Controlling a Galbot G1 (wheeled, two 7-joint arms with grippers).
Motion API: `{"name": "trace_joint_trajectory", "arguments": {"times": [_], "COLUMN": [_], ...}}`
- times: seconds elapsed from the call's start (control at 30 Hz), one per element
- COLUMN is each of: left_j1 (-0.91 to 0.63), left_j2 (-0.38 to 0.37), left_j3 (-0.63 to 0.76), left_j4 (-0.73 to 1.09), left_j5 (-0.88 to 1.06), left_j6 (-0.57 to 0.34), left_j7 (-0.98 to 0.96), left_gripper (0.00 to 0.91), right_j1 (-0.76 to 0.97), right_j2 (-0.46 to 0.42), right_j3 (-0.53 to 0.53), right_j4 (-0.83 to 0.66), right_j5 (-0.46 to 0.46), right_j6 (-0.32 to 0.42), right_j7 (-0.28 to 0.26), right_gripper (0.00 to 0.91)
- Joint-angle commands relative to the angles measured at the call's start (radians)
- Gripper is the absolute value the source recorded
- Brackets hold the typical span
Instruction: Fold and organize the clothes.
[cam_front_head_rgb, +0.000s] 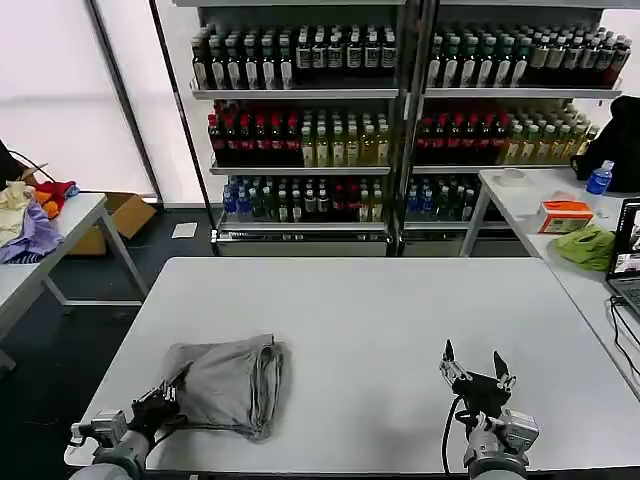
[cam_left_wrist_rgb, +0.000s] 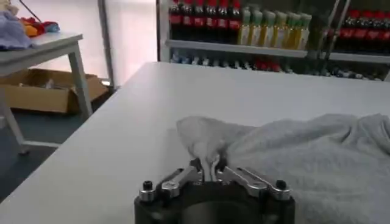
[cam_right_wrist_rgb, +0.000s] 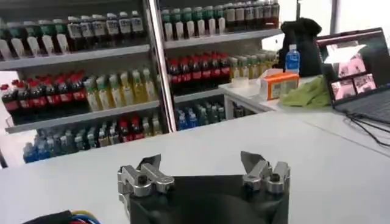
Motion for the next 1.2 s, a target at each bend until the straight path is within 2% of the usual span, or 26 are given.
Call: {"name": "trace_joint_trajectory", "arguments": {"times": [0.03, 0.2, 0.37, 0.47, 0.6, 0.7, 0.83, 1.03, 1.2], "left_j1": [-0.024, -0.036, -0.020, -0.014, -0.014, -0.011, 0.011, -0.024, -0.033], "left_j2": [0.034, 0.158, 0.254, 0.262, 0.219, 0.168, 0.080, -0.011, -0.096], "left_j3": [-0.101, -0.289, -0.381, -0.383, -0.342, -0.286, -0.131, 0.208, 0.477], "left_j4": [0.026, 0.014, -0.022, -0.100, -0.211, -0.271, -0.315, -0.422, -0.468], "left_j5": [-0.014, -0.026, -0.021, -0.013, 0.002, 0.024, 0.035, -0.074, 0.001], "left_j6": [0.003, 0.004, -0.001, 0.006, 0.018, 0.022, 0.032, 0.104, 0.104], "left_j7": [0.000, -0.004, 0.003, 0.006, 0.010, 0.010, -0.001, -0.110, -0.131], "left_gripper": [0.010, 0.000, 0.000, 0.010, 0.000, 0.000, 0.010, 0.010, 0.010], "right_j1": [-0.001, 0.007, 0.019, 0.020, 0.017, 0.005, -0.008, -0.035, -0.049], "right_j2": [-0.004, -0.006, 0.004, 0.006, 0.005, -0.001, 0.002, 0.020, 0.043], "right_j3": [0.000, -0.005, -0.024, -0.030, -0.023, -0.007, 0.018, 0.043, 0.048], "right_j4": [0.005, 0.001, -0.006, -0.009, -0.012, -0.008, -0.003, -0.002, 0.001], "right_j5": [0.001, 0.001, -0.001, -0.004, -0.004, -0.004, -0.005, -0.034, -0.073], "right_j6": [-0.001, -0.002, -0.005, -0.005, -0.005, -0.005, -0.005, -0.005, -0.008], "right_j7": [0.000, 0.000, 0.003, 0.003, 0.005, 0.005, 0.007, 0.005, 0.005], "right_gripper": [0.907, 0.907, 0.907, 0.907, 0.907, 0.907, 0.907, 0.907, 0.907]}}
